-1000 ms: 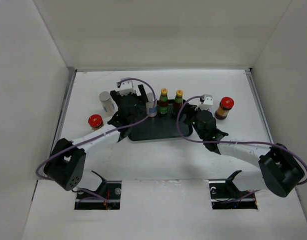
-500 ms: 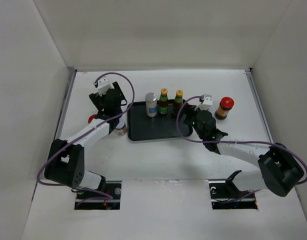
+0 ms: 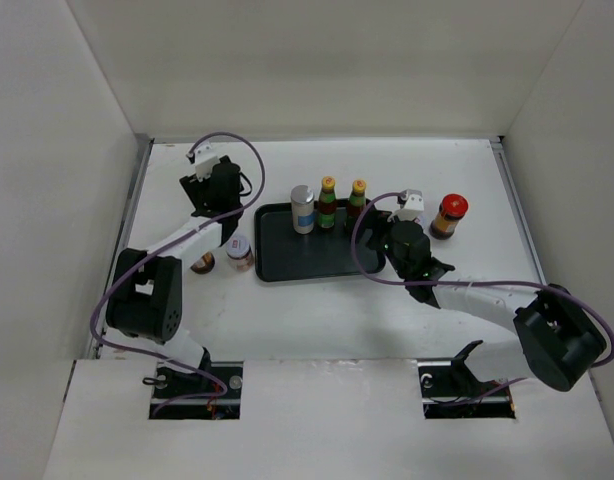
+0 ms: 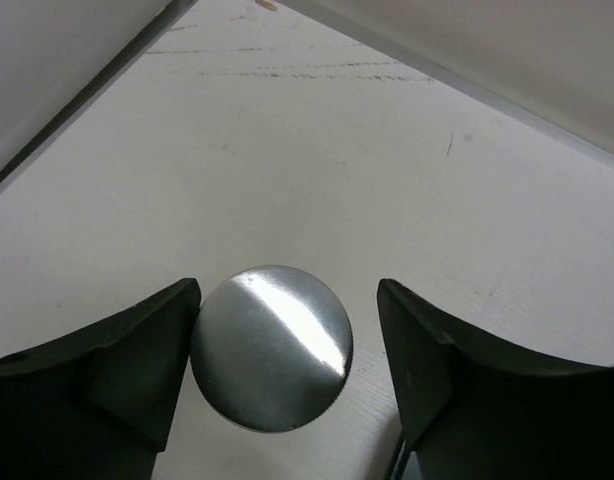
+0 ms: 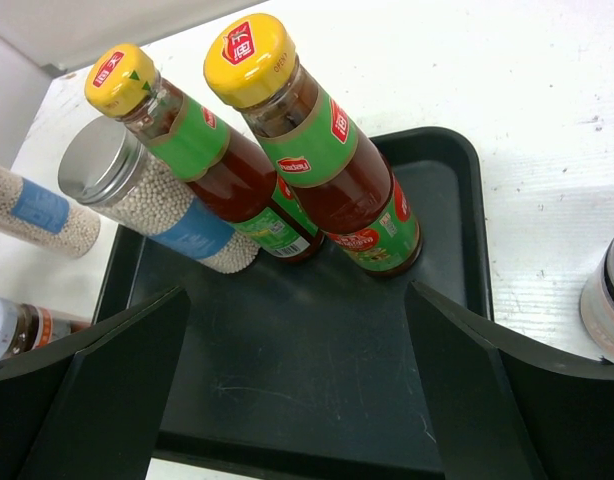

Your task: Organize the condiment bottles

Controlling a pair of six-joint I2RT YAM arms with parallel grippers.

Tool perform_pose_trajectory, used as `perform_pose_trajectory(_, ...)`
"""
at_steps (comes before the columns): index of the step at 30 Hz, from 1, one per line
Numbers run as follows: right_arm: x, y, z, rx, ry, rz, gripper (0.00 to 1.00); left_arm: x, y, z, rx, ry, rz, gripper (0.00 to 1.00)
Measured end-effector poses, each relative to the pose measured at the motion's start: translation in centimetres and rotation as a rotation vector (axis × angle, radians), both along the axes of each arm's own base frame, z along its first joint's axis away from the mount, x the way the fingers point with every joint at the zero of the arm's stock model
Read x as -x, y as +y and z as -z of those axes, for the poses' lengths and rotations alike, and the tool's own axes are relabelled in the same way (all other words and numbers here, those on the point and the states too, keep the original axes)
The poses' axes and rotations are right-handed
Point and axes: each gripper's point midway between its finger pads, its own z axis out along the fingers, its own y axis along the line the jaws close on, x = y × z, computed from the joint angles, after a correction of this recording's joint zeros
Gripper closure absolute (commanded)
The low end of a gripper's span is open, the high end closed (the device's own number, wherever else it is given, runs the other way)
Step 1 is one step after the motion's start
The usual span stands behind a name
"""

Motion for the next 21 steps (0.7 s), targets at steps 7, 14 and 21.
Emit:
perform_pose_trajectory(7, 0.0, 0.0, 0.0, 0.000, 0.000, 0.000, 0.04, -0.3, 0.3, 0.7, 0.014, 0.013, -0.001, 0.28)
perform_pose_trajectory(14, 0.0, 0.0, 0.0, 0.000, 0.000, 0.000, 0.04, -0.4, -0.2, 1.9, 0.041, 0.035, 0.013, 0.52)
perform_pose_trajectory(21, 0.0, 0.0, 0.0, 0.000, 0.000, 0.000, 0.04, -0.1, -1.9, 0.9, 0.039, 0.021, 0.065, 0.58)
